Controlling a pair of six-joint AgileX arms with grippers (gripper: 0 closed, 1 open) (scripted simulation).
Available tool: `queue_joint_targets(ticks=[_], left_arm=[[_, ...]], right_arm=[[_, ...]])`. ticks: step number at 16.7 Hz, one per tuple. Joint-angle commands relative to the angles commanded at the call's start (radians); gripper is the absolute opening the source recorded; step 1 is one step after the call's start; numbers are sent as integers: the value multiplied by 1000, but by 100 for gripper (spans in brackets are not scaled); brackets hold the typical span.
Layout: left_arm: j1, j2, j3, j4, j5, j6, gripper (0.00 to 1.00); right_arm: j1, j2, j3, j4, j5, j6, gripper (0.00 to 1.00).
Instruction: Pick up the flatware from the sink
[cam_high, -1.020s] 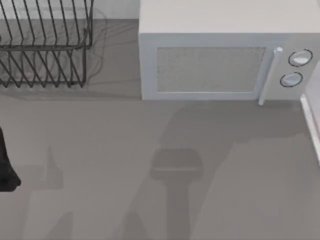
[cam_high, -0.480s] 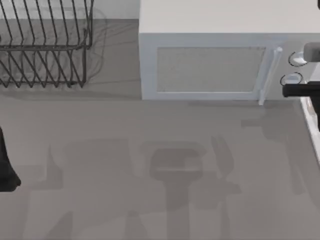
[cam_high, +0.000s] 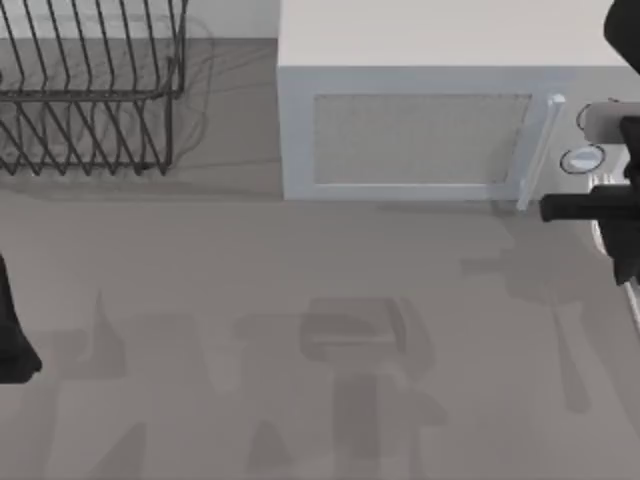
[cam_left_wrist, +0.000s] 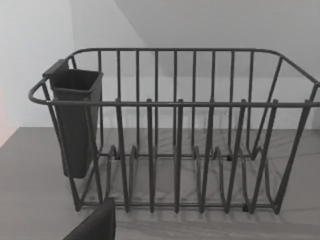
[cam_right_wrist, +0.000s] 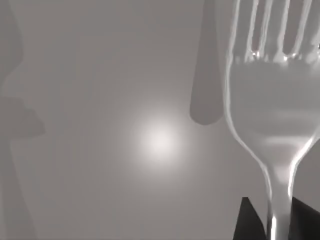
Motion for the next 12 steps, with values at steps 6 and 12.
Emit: queue_joint_targets(ticks=[6,12], left_arm=[[0,0,0,0,0,0,100],[0,0,0,0,0,0,100]], right_arm=[[3,29,-139,169,1,2,0],[8,76,-348,430,3,6,0]])
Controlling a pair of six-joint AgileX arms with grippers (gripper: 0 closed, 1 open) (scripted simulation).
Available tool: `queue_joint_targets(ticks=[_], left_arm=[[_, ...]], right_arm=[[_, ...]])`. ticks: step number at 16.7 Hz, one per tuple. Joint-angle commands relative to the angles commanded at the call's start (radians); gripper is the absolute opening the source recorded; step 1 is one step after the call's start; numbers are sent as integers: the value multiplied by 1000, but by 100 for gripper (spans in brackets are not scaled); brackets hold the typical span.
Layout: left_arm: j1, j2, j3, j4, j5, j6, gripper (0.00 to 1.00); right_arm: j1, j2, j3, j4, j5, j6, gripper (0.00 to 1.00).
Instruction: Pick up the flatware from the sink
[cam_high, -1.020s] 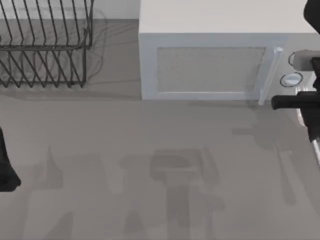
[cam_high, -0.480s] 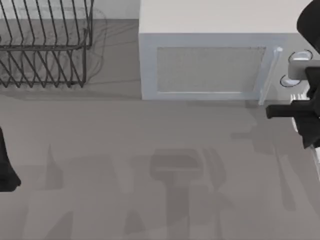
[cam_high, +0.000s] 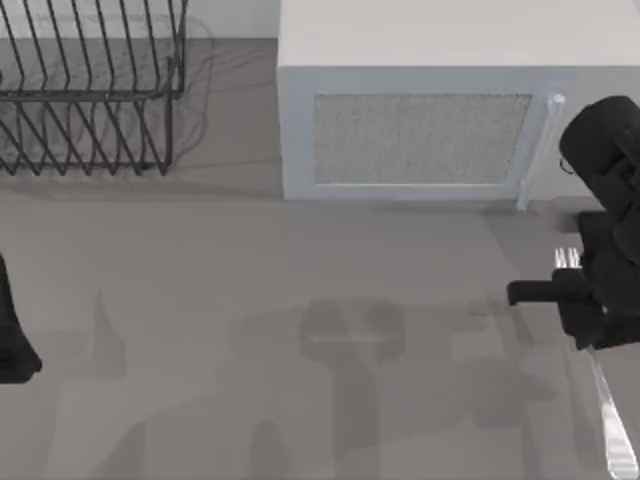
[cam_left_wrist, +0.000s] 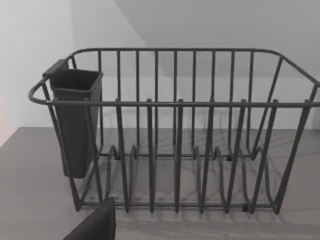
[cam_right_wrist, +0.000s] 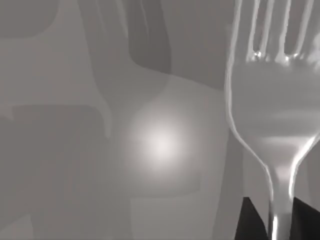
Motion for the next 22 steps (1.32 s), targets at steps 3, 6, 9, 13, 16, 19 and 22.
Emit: queue_joint_targets(ticks=[3,6,9,13,16,19,22], left_arm=[[0,0,0,0,0,0,100],[0,0,0,0,0,0,100],[0,0,0,0,0,0,100],[0,0,0,0,0,0,100],[0,0,0,0,0,0,100],[0,0,0,0,0,0,100],[0,0,0,0,0,0,100]], right_arm=[[0,3,-11,11,0,0,0],[0,3,-11,11,0,0,8],[0,3,-11,11,0,0,30],[0,3,-11,11,0,0,60],[0,3,-11,11,0,0,83],[0,3,-11,11,0,0,100],[0,3,-11,11,0,0,100]])
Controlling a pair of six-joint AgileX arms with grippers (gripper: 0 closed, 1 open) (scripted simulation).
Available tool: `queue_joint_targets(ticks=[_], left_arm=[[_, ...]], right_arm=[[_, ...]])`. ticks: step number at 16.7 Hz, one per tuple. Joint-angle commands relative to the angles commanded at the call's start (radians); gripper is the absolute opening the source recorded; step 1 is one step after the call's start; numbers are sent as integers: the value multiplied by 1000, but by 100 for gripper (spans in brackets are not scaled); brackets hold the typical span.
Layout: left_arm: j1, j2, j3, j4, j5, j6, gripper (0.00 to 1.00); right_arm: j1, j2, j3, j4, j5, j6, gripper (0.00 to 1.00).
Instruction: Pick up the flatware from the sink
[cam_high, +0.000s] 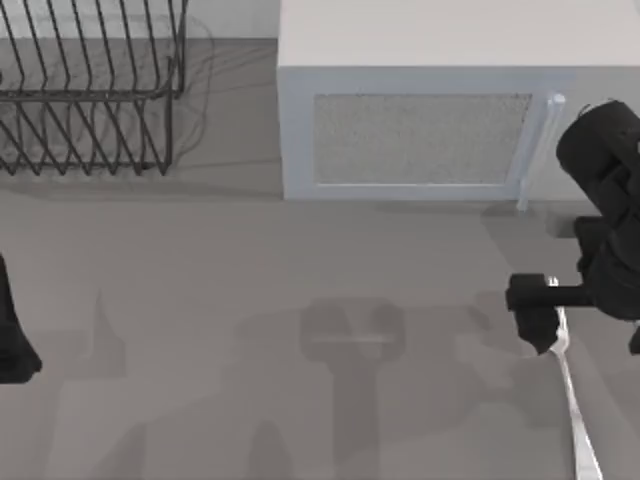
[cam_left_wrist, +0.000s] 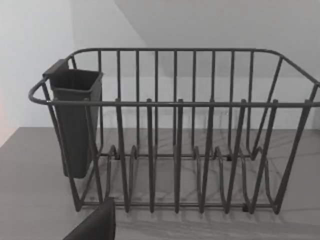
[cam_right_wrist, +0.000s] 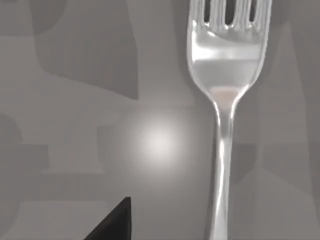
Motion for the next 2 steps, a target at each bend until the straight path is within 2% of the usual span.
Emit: queue_joint_targets(ticks=[2], left_arm=[[0,0,0,0,0,0,100]], right_arm=[[0,0,0,0,0,0,100]])
